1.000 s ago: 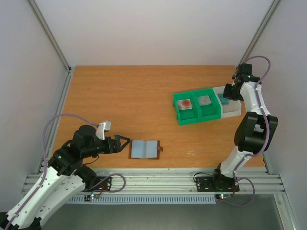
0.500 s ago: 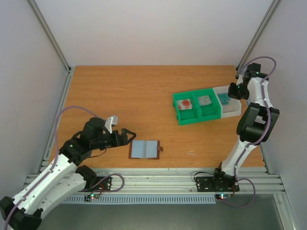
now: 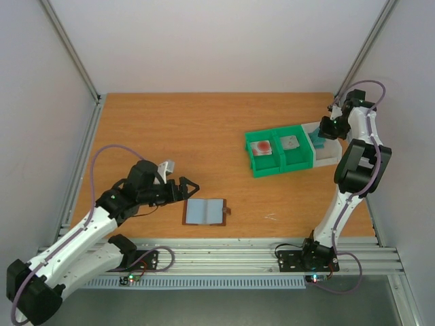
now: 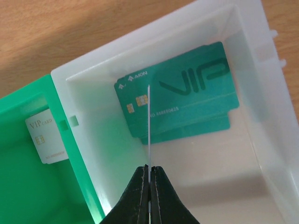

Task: Take the credit cards out of the card holder

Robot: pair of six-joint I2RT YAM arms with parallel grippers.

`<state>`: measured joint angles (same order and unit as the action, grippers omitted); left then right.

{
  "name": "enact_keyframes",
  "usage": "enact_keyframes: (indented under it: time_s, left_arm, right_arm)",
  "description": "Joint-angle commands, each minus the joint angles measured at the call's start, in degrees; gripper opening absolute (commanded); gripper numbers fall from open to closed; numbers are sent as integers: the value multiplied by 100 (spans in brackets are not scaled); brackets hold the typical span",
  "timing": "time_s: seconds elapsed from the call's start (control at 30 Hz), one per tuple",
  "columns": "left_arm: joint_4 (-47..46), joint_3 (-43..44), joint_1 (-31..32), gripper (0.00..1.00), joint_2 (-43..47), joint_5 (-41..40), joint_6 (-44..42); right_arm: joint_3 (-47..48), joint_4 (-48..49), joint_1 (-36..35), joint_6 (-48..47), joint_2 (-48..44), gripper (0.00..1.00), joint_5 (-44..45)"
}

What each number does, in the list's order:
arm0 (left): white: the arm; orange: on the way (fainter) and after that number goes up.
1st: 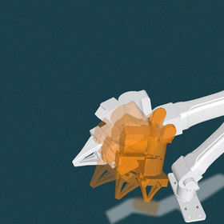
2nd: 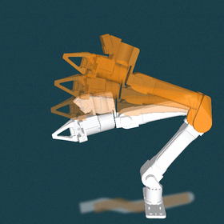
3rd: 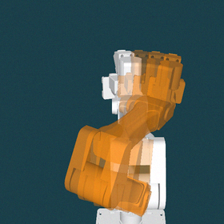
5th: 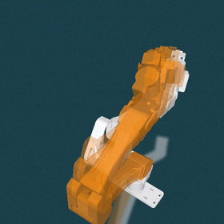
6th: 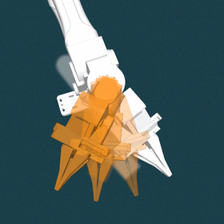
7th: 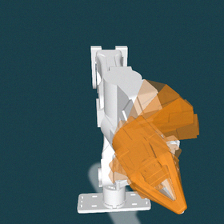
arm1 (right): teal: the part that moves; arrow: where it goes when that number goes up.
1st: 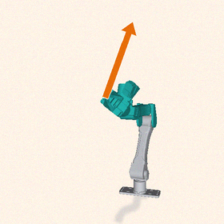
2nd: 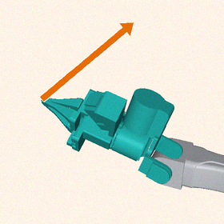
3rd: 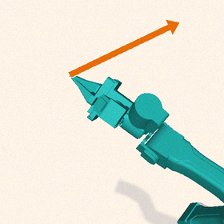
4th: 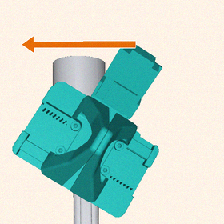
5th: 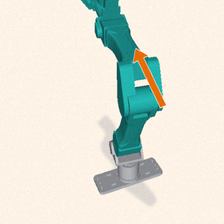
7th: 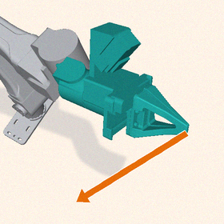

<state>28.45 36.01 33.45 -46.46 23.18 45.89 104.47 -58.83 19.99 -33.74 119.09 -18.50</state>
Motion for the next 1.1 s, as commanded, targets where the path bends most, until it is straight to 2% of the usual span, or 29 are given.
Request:
enact_keyframes:
  time_s: [0.0,0.17,0.43,1.07]
  left_arm:
    - [-569,224,-20,99,-215,108,81]
    - [-776,210,-21,99,-491,121,115]
    - [-1011,266,-21,99,-871,240,192]
    - [-1000,66,-16,99,-697,86,378]
  right_arm:
    - [258,2,13,-214,257,1,-333]
    - [315,245,16,-278,376,1,-84]
    - [466,323,19,-242,601,15,-6]
    - [830,89,19,-43,879,28,261]
